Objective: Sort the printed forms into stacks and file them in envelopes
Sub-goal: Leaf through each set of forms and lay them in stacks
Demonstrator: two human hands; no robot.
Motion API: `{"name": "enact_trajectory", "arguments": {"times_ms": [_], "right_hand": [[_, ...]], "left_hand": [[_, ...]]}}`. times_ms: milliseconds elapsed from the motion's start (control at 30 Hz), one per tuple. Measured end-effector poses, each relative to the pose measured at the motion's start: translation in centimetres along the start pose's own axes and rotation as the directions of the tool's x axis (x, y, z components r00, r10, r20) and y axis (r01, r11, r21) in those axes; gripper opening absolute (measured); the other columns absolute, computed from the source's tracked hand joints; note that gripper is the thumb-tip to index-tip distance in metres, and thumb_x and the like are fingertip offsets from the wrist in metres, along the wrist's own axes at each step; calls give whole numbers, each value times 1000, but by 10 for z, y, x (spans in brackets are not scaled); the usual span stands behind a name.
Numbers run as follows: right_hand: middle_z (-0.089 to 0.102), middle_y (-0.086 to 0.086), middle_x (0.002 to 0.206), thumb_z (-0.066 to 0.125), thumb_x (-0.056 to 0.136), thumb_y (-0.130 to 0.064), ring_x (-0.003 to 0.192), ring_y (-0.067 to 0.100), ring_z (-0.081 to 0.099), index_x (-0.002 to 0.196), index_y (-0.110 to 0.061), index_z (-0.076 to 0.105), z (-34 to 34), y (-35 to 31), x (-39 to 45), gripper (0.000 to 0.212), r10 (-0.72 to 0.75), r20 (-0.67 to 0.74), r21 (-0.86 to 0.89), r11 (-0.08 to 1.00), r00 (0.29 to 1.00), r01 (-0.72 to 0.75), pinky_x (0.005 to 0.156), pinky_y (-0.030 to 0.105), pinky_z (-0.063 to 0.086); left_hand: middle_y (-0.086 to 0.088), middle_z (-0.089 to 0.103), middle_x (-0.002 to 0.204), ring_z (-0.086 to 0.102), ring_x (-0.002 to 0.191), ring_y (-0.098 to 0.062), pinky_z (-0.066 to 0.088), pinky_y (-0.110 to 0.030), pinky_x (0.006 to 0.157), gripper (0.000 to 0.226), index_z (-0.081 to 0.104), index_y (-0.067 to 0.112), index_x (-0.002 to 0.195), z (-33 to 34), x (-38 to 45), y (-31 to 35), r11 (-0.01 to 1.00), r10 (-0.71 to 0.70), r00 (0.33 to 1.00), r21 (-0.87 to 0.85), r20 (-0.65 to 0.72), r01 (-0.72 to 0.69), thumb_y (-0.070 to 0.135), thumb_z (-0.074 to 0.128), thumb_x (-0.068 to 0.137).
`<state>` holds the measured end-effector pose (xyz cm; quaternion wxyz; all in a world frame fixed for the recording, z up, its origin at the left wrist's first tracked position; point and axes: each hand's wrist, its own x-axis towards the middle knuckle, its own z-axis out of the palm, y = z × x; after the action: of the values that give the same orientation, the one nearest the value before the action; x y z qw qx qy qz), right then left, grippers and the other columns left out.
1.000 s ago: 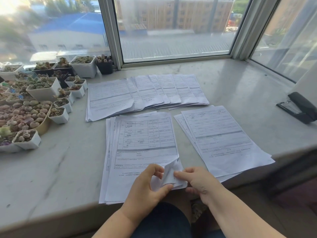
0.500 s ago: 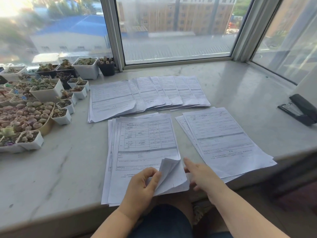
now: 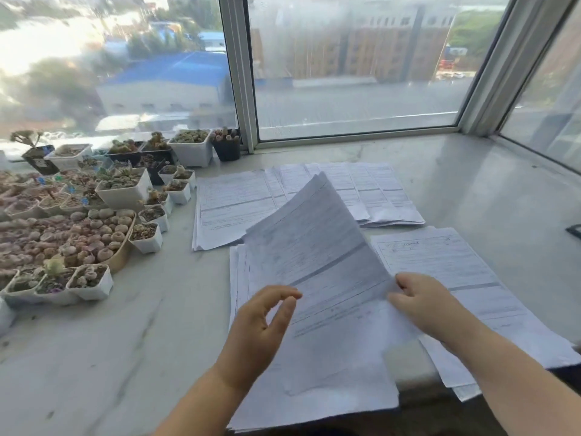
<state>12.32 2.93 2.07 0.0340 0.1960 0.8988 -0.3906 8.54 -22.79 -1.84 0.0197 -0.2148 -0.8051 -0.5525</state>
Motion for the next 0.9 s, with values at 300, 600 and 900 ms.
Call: {"name": "enact_trajectory", "arguments": {"times_ms": [300,600,900], "right_hand": [[61,6,90,40,100,1,63,14,66,103,-6,56,-55,-18,93,19,351,-155,853,519,923,-54,45,17,53],[68,0,63,44,100,-4,47,7,65,82,-11,55,-9,-68,191,22,316,55,963,233,947,-133,43,18,52],[70,7,67,46,98,-1,57,16,66,92,-3,57,45,-98,234,14,255,194,951,189,947,-245,49,26,57]], "left_hand": [[2,58,128,50,118,-7,28,-6,95,39,57,14,126,-49,148,-69,911,-75,986,392,-149,129,21,64,89],[9,51,131,45,122,-11,30,-17,97,52,54,23,126,-32,205,-125,838,-230,972,518,53,171,33,72,78],[18,68,83,57,86,10,36,-1,69,5,70,32,81,-48,199,-143,943,-272,958,172,-86,284,35,74,80]]}}
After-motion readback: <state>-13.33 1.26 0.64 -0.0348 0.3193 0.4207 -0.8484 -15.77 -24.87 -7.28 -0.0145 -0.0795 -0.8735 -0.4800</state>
